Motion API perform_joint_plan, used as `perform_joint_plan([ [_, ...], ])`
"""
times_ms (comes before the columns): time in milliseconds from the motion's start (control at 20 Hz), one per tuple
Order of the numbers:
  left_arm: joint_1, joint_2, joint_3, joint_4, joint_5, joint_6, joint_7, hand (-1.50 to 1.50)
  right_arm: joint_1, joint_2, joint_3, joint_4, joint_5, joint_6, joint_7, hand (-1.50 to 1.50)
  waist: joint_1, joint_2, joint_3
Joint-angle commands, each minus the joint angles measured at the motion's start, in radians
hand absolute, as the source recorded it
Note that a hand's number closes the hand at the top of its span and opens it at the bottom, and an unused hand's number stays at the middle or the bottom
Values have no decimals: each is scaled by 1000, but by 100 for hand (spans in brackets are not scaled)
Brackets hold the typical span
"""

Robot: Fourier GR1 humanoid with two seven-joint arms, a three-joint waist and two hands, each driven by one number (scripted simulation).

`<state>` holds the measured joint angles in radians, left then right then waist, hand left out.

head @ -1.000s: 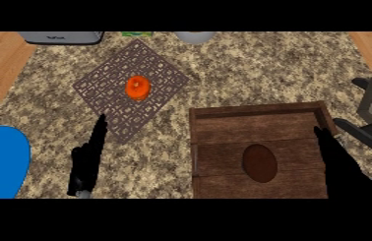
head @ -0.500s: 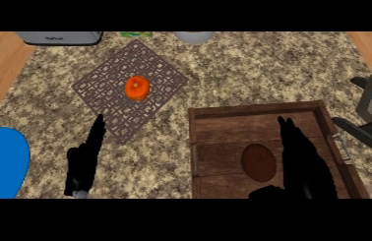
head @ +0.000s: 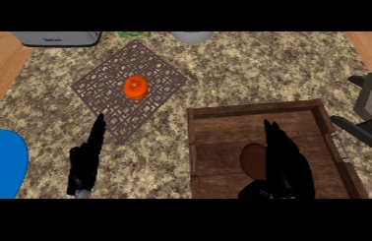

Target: Pick the cupcake from the tray and place it in the tiered basket

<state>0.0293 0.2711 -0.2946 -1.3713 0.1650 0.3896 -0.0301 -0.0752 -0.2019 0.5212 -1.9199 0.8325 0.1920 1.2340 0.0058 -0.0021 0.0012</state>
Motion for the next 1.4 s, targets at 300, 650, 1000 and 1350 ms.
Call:
perform_joint_plan([
  [300, 30, 4, 25, 19, 6, -27, -12, 0, -47, 129, -64, 101, 35, 140, 188, -150, -1, 3, -3],
  [650, 33, -17, 19, 5, 0, -31, -8, 0, -57, 198, -116, 117, 29, 204, 195, -150, -2, 2, -3],
  [1000, 67, -17, 15, -20, -21, -31, 2, 0, -11, 200, -189, 249, 52, 145, 48, -150, 3, 4, -2],
  [1350, 41, -40, 33, -14, -46, -33, 23, 0, -5, 201, -204, 255, 97, 146, -34, 150, -1, 2, -1],
])
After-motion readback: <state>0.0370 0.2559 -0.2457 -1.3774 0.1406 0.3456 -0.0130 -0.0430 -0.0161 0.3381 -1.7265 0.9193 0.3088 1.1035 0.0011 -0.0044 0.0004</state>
